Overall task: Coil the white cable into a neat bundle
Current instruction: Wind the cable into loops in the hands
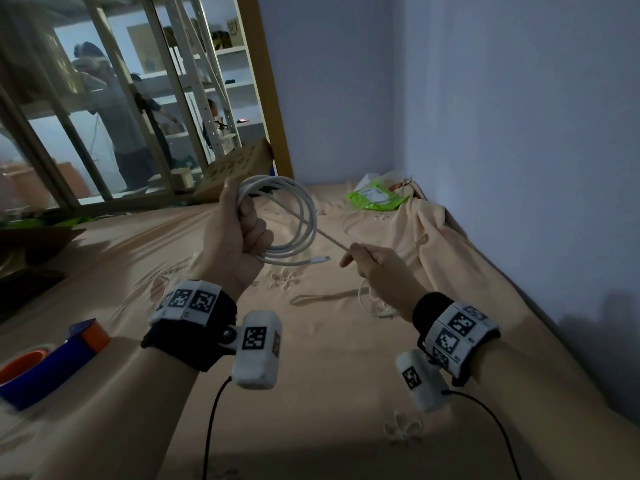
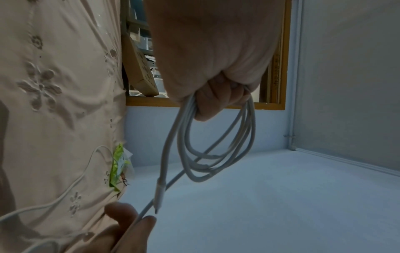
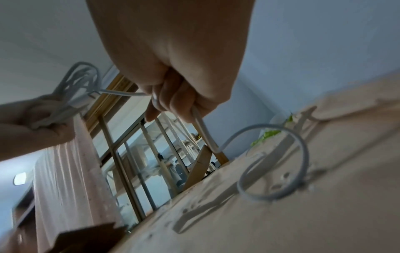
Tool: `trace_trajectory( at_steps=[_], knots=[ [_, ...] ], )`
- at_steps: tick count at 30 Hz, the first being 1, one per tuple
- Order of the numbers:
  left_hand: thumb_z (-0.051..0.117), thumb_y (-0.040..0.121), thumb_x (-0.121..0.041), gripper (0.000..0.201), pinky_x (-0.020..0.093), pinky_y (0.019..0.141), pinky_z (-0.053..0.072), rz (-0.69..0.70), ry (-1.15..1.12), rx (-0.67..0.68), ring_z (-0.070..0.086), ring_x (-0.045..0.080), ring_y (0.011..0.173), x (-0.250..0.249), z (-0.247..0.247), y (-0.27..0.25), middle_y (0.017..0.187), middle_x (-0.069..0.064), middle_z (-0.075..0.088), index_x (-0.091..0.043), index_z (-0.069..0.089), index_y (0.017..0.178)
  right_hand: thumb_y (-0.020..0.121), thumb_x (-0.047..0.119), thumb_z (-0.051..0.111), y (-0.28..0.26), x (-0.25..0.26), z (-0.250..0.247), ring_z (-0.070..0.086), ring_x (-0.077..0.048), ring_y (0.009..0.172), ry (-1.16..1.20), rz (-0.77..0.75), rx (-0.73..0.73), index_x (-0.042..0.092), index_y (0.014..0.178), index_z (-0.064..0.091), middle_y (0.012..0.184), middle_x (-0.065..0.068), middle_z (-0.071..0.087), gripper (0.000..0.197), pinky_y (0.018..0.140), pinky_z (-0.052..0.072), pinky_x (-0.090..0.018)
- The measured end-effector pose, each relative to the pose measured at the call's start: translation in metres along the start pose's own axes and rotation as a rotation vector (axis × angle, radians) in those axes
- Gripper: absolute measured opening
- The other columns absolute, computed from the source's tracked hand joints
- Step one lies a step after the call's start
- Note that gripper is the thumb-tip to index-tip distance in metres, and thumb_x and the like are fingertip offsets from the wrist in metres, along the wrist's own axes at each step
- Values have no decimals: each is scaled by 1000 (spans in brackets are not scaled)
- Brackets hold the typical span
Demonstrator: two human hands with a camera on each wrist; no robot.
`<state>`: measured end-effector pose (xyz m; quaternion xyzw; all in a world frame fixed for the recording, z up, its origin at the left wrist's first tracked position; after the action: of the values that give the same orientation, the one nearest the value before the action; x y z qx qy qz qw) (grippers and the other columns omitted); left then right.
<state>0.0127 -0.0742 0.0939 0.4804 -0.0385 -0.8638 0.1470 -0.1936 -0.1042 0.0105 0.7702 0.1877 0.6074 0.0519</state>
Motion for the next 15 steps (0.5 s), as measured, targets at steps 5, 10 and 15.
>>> trace_trajectory(
  at_steps=[5, 10, 15],
  knots=[
    [40, 101, -48, 53, 19, 32, 19, -1, -115, -82, 14, 9, 32, 13, 1, 3, 40, -6, 25, -18, 42, 58, 85, 69, 48, -5, -1, 28, 48, -6, 57, 514, 146, 133, 14, 103, 66, 74, 4, 63, 61, 50, 33, -20],
    [39, 101, -48, 54, 22, 34, 17, -22, -161, -137, 13, 10, 34, 31, 6, 1, 41, -5, 24, -18, 41, 57, 73, 46, 74, -11, 15, 37, 44, -6, 64, 685, 100, 92, 18, 101, 54, 84, 3, 63, 44, 55, 32, -22],
    [35, 102, -48, 52, 22, 34, 18, -29, -199, -137, 12, 10, 34, 46, 15, -4, 42, -5, 21, -18, 39, 60, 84, 20, 75, -10, 15, 32, 42, -7, 62, 841, 169, -84, 16, 104, 51, 80, 5, 57, 31, 55, 34, -23]
  ],
)
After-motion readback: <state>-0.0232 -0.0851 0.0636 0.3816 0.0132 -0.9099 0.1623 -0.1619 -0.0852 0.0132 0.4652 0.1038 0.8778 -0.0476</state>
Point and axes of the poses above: each hand's wrist, its own y-axis towards the middle knuckle, its own z-axis out of the palm, x = y × z, the point moved 7 cm from there along y, towards the middle knuckle
